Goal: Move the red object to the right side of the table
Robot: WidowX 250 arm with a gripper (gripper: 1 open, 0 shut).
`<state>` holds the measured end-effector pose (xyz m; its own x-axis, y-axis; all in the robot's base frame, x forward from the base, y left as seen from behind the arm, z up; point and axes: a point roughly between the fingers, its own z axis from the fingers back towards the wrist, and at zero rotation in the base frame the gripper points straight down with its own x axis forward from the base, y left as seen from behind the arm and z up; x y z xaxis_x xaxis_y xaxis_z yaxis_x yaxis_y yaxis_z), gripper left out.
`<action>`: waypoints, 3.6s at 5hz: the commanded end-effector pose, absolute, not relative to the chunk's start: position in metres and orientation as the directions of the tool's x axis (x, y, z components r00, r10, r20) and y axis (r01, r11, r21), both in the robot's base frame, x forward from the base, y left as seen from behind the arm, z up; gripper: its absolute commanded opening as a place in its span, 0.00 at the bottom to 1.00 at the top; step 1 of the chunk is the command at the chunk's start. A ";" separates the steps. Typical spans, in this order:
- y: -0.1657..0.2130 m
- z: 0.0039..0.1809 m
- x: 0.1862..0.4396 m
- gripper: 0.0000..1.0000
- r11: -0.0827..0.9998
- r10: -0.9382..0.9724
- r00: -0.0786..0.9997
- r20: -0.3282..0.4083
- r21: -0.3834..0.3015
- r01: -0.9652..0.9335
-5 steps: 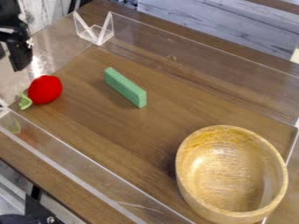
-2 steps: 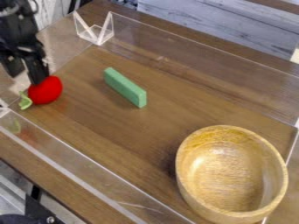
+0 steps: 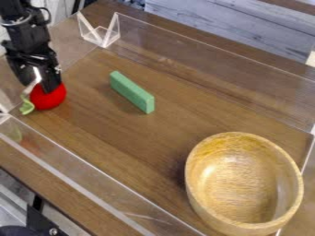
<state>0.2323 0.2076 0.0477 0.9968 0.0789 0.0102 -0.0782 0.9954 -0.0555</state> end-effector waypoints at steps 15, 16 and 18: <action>0.051 0.141 0.267 0.00 0.987 -0.052 0.993 0.104 -0.148 0.067; 0.044 0.134 0.270 0.00 0.982 -0.103 0.990 0.098 -0.146 0.117; 0.061 0.132 0.269 0.00 0.990 -0.012 0.996 0.088 -0.140 0.024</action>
<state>0.2651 0.0573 0.1237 0.9983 -0.0195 0.0546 0.0277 0.9878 -0.1534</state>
